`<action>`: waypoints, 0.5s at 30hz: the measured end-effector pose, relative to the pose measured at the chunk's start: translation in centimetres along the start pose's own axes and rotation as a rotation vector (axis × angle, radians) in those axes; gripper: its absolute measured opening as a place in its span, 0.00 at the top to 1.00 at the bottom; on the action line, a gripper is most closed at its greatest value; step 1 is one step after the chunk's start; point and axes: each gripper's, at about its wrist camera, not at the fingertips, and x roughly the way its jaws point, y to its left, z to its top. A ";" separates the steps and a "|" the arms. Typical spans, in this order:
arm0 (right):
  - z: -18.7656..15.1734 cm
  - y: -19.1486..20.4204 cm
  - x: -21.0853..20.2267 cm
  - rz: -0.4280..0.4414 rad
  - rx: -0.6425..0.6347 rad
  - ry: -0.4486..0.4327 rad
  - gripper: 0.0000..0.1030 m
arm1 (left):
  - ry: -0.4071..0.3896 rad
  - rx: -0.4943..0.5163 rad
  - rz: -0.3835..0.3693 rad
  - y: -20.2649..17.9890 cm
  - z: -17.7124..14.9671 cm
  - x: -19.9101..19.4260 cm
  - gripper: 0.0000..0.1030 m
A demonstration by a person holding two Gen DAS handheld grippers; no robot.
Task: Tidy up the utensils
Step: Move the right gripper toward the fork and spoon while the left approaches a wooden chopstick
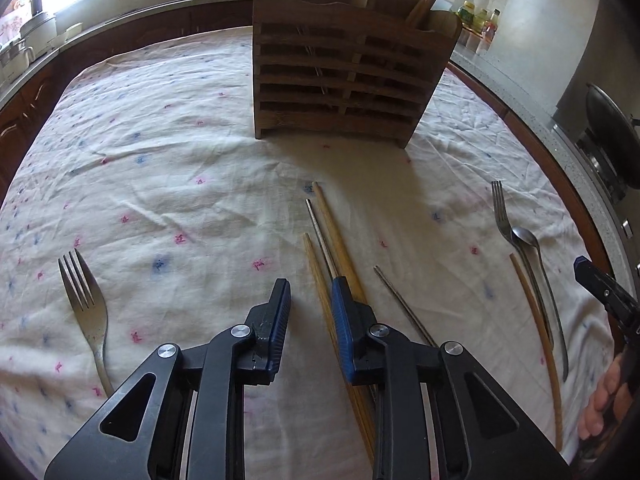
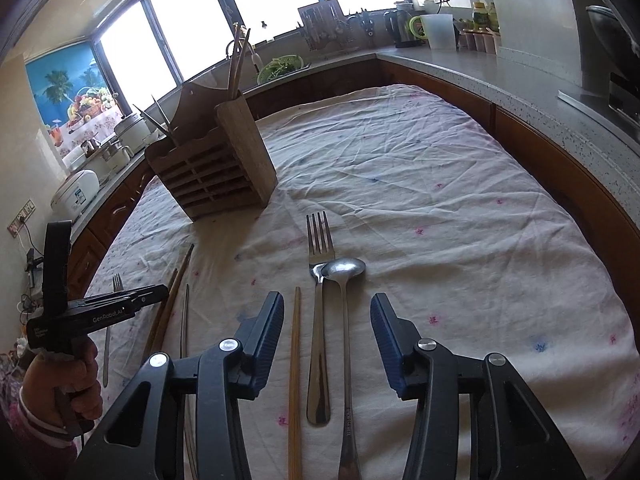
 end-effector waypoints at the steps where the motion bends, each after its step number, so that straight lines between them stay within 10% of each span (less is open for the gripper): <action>1: 0.0 0.0 0.3 -0.001 0.003 0.005 0.55 | 0.008 0.000 -0.007 0.1 0.1 0.1 0.80; 15: 0.5 -0.3 4.8 -0.053 -0.061 0.125 0.79 | 0.049 0.092 0.021 -1.0 1.6 1.1 0.81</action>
